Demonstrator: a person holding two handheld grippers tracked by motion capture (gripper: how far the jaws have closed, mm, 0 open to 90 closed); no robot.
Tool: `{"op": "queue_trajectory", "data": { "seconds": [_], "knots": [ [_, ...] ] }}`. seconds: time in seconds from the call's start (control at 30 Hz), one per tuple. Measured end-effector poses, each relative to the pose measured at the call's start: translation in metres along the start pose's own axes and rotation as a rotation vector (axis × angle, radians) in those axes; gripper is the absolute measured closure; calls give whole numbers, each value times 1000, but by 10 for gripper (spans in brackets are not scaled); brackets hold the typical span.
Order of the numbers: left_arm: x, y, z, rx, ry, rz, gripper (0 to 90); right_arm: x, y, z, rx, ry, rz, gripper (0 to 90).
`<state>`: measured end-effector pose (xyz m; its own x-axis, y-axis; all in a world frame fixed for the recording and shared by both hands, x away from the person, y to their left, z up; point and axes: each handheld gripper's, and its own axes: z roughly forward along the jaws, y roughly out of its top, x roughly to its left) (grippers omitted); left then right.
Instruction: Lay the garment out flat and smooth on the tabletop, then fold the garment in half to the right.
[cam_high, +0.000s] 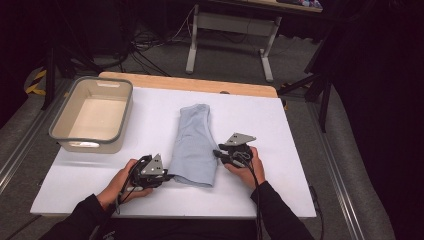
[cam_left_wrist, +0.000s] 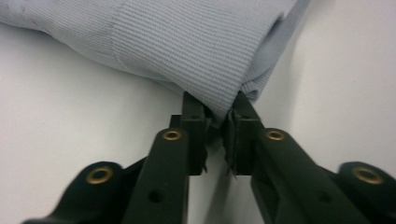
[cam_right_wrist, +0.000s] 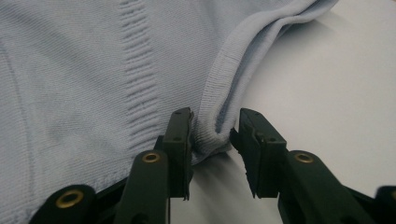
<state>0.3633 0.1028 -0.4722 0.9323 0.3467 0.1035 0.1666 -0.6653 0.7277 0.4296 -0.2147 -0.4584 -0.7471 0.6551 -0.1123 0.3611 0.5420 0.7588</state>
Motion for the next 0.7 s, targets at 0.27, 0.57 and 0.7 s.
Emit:
{"op": "queue_trajectory", "data": {
  "seconds": [0.27, 0.57, 0.7],
  "knots": [
    [-8, 0, -1, 5, 11, 22, 835, -3, -1, 1, -1, 25, 5, 670],
    [-16, 2, -2, 10, 13, 78, 826, -3, 4, 4, 7, 19, -41, 707],
    [-19, 0, -8, 35, 26, 109, 828, -2, 5, 2, 5, 0, -40, 685]
  ]
}}
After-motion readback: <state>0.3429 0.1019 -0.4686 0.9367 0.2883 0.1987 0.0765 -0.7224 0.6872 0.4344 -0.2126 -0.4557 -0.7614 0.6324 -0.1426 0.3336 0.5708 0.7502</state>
